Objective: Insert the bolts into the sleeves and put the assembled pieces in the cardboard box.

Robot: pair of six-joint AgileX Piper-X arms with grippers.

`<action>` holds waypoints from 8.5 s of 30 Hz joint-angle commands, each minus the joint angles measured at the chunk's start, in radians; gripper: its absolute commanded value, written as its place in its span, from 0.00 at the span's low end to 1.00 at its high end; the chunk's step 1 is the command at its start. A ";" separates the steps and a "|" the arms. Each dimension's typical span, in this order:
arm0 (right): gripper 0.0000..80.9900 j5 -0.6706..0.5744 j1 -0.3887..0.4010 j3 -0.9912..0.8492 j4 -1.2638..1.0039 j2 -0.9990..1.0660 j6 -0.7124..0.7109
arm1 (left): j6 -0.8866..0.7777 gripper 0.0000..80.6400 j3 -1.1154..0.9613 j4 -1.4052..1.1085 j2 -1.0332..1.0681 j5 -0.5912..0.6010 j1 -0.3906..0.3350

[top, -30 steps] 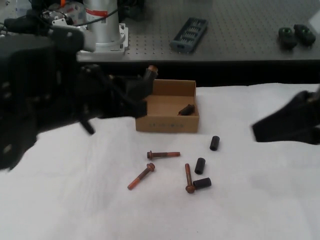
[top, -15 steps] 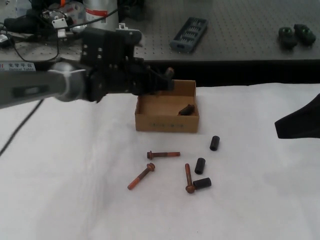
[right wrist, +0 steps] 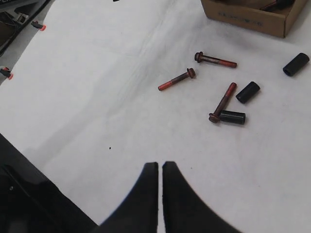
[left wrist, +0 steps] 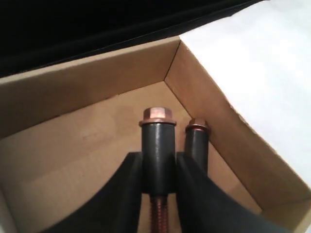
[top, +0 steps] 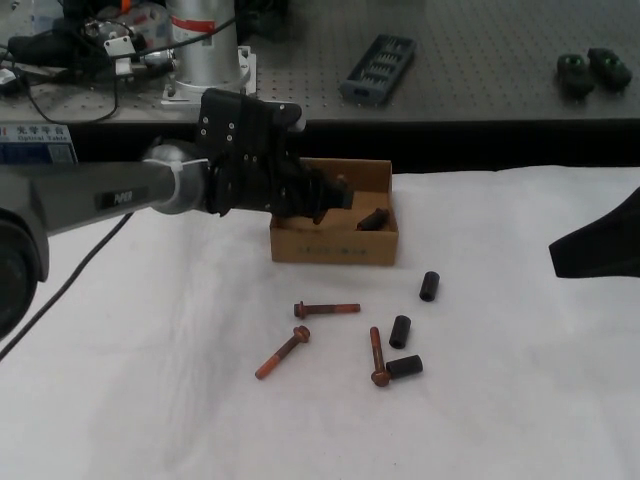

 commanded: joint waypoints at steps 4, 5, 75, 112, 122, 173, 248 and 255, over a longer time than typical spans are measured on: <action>0.04 -0.005 -0.007 -0.004 0.000 -0.009 -0.016 | 0.001 0.42 -0.023 -0.010 -0.009 -0.002 0.001; 0.04 -0.005 -0.007 -0.004 0.000 -0.009 -0.016 | 0.001 0.45 -0.023 -0.010 -0.009 -0.002 0.001; 0.36 0.223 -0.004 -0.074 -0.252 0.576 0.461 | 0.212 0.01 0.890 0.610 -1.352 0.058 -0.002; 0.36 0.257 -0.004 -0.575 -0.119 1.107 0.500 | 0.220 0.01 0.890 0.536 -1.352 0.058 -0.002; 0.36 0.257 -0.004 -0.575 -0.119 1.132 0.486 | 0.220 0.01 0.890 0.535 -1.352 0.058 -0.002; 0.04 0.317 -0.004 -0.575 0.198 0.869 0.141 | 0.243 0.00 0.981 0.476 -1.350 0.054 -0.002; 0.04 0.317 -0.004 -0.090 0.192 0.021 0.051 | 0.424 0.33 0.610 0.248 -0.367 -0.068 -0.082; 0.04 0.317 -0.004 -0.090 0.192 0.021 0.051 | 0.422 0.29 0.608 0.254 -0.334 -0.078 -0.085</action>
